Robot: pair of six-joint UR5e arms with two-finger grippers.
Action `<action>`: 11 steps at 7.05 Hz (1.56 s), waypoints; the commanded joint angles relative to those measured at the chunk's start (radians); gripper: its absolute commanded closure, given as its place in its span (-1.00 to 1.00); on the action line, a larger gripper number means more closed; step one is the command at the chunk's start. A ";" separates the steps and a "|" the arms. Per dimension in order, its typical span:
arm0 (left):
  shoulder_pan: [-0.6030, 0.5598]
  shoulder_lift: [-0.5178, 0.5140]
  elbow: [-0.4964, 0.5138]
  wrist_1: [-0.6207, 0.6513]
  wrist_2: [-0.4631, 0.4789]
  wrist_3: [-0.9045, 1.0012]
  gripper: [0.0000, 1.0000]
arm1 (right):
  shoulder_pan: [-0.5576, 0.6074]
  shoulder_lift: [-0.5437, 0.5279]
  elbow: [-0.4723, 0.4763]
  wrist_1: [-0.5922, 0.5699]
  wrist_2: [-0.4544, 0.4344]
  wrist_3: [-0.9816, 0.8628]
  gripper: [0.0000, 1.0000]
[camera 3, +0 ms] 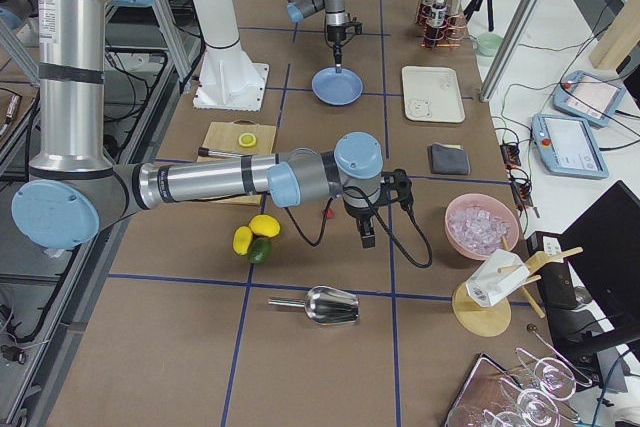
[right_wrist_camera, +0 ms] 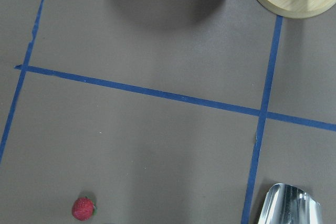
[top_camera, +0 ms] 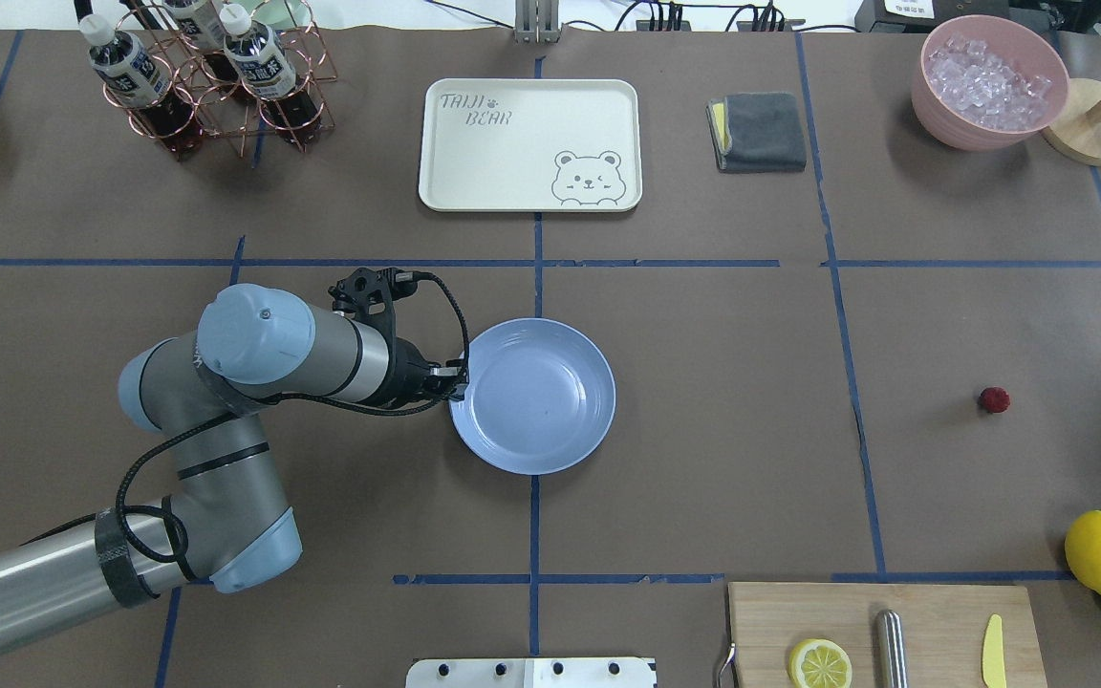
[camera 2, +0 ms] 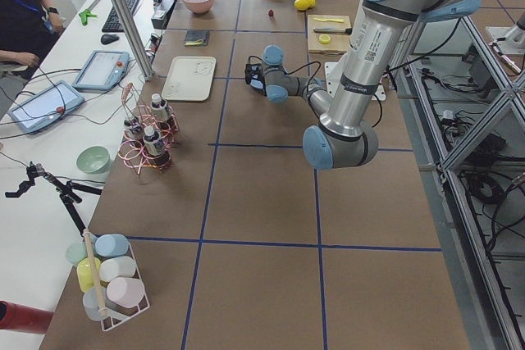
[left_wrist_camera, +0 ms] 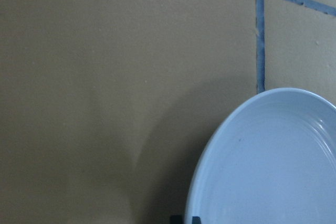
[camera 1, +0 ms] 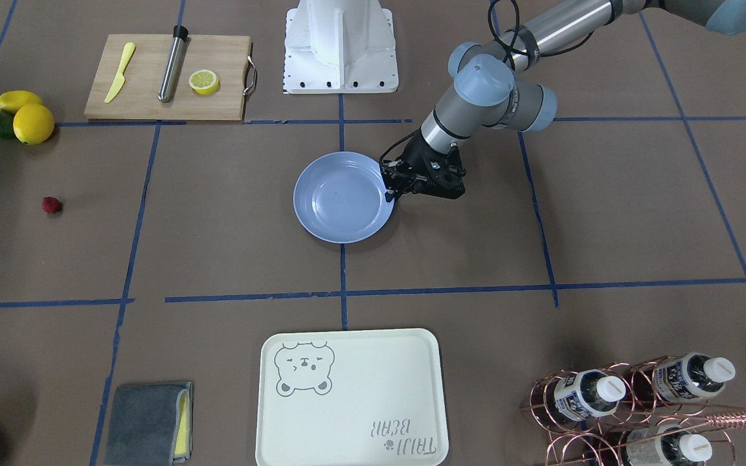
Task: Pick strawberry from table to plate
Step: 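Slide the light blue plate toward the table center with the left gripper, then release the plate and withdraw the left gripper while the right gripper approaches the strawberry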
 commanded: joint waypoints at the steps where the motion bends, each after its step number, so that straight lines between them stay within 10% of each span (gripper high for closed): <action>1: 0.003 -0.006 0.009 -0.001 0.005 0.001 0.06 | 0.000 0.000 0.002 0.000 0.000 0.000 -1.00; 2: 0.000 -0.004 0.001 0.002 0.002 0.010 -0.99 | 0.000 0.003 0.010 0.000 0.000 0.002 -1.00; 9: -0.489 0.227 -0.270 0.383 -0.130 0.872 -1.00 | -0.384 -0.018 0.025 0.405 -0.150 0.407 -1.00; 11: -0.700 0.304 -0.261 0.381 -0.348 1.017 -1.00 | -0.501 -0.082 0.018 0.507 -0.240 0.474 -1.00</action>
